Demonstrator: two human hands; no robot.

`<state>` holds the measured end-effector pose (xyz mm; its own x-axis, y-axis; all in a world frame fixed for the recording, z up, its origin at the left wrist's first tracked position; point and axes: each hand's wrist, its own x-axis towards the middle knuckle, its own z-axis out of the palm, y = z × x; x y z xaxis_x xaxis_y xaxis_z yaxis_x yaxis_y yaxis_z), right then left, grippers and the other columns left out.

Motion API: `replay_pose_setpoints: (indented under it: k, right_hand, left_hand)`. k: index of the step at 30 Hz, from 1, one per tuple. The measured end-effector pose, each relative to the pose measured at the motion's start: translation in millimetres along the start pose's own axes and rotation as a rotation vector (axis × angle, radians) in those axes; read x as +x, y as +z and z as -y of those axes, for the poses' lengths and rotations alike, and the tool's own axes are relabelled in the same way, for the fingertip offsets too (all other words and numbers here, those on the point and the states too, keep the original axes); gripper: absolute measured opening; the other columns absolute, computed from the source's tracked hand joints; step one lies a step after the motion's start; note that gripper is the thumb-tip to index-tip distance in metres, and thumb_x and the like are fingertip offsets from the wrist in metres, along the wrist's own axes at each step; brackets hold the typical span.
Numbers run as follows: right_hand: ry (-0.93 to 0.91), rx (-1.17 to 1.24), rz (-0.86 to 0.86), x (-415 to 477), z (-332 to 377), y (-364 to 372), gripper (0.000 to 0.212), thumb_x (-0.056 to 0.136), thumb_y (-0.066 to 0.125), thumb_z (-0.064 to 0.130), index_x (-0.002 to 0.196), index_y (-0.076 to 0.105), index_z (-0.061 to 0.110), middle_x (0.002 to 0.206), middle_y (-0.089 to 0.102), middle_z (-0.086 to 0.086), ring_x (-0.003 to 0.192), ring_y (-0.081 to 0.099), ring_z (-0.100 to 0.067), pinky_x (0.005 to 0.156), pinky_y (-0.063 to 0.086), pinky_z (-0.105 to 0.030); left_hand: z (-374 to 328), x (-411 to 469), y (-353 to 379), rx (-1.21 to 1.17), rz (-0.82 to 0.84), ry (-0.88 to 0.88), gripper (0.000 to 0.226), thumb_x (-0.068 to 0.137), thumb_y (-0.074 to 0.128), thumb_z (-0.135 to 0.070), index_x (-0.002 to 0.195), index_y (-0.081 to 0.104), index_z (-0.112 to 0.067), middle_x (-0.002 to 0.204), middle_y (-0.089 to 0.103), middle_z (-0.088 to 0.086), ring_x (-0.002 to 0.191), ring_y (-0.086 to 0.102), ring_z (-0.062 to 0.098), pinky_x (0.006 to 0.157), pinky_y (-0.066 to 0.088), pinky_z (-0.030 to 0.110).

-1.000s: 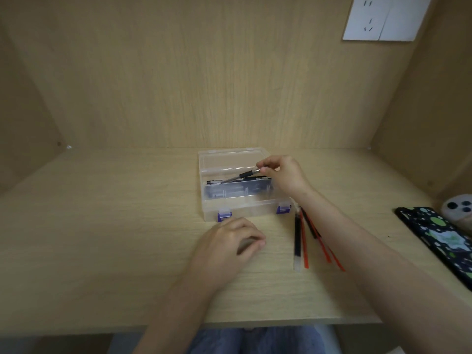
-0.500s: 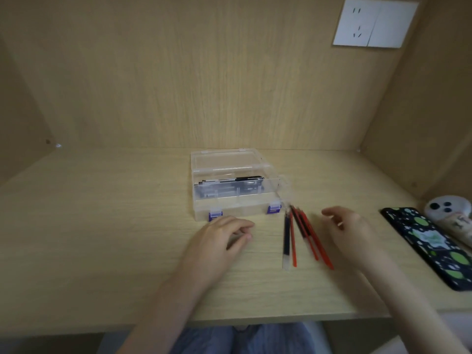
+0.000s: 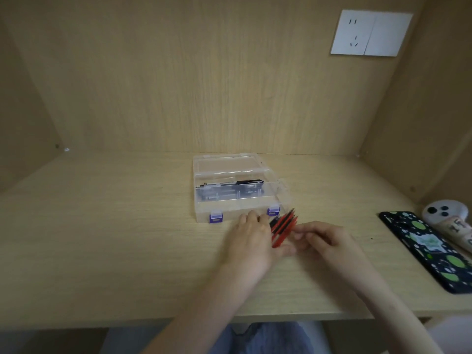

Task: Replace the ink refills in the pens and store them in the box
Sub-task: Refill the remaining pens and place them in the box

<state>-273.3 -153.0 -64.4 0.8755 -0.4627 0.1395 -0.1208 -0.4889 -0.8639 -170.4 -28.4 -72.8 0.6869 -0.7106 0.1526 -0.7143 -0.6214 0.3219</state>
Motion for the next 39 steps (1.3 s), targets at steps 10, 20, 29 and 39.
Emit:
replay_pose_setpoints:
  k: [10,20,29,39]
  right_hand:
    - [0.019,0.205,-0.189,-5,-23,3,0.028,0.091,0.050,-0.004,0.085,0.070,0.015,0.072,0.070,0.000,0.063,0.059,-0.006,0.058,0.046,-0.015]
    - [-0.052,0.102,-0.262,-2,-32,11,0.030,0.089,0.054,-0.002,0.081,0.069,0.022,0.078,0.071,0.007,0.066,0.061,-0.005,0.070,0.046,-0.016]
    - [-0.070,0.058,-0.213,4,-29,14,0.026,0.089,0.055,0.000,0.085,0.070,0.021,0.077,0.072,0.006,0.073,0.063,0.001,0.071,0.043,-0.007]
    - [-0.071,0.061,-0.201,7,-31,15,0.028,0.089,0.055,-0.001,0.083,0.069,0.023,0.076,0.072,0.008,0.073,0.063,0.005,0.071,0.042,-0.004]
  left_hand:
    - [2,13,15,0.213,0.004,0.089,0.032,0.093,0.030,-0.006,0.121,0.045,-0.003,0.115,0.050,0.013,0.103,0.045,0.027,0.088,0.035,0.033]
    - [38,-12,8,0.337,-0.229,0.150,0.033,0.066,0.027,-0.002,0.070,0.059,-0.011,0.062,0.055,0.007,0.053,0.052,0.021,0.048,0.044,0.025]
    - [36,-21,-6,0.302,-0.191,0.099,0.032,0.068,0.032,0.001,0.073,0.061,-0.010,0.072,0.054,0.008,0.059,0.052,0.023,0.049,0.044,0.029]
    - [48,-21,-1,0.299,-0.229,0.124,0.036,0.069,0.024,0.002,0.076,0.057,-0.010,0.070,0.055,0.008,0.059,0.052,0.022,0.052,0.045,0.030]
